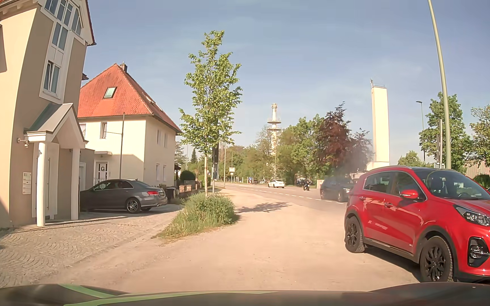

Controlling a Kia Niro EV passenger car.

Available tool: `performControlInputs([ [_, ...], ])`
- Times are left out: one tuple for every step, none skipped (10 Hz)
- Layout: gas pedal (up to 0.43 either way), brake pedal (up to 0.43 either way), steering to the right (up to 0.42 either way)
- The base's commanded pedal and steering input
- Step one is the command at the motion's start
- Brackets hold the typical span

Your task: Follow the waypoints while adhering to traffic rules and regulations

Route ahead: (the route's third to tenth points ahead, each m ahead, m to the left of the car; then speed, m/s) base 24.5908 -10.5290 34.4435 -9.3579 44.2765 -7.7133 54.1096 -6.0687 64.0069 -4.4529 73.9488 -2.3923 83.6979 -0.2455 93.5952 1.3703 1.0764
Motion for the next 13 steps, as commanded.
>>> performControlInputs([
  [0.000,0.207,-0.010],
  [0.000,0.207,-0.010],
  [0.000,0.207,-0.010],
  [0.000,0.201,-0.010],
  [0.000,0.201,-0.010],
  [0.000,0.195,-0.010],
  [0.000,0.195,-0.010],
  [0.000,0.195,-0.010],
  [0.000,0.195,-0.010],
  [0.000,0.195,-0.010],
  [0.000,0.195,-0.010],
  [0.000,0.195,-0.010],
  [0.000,0.201,-0.010],
])
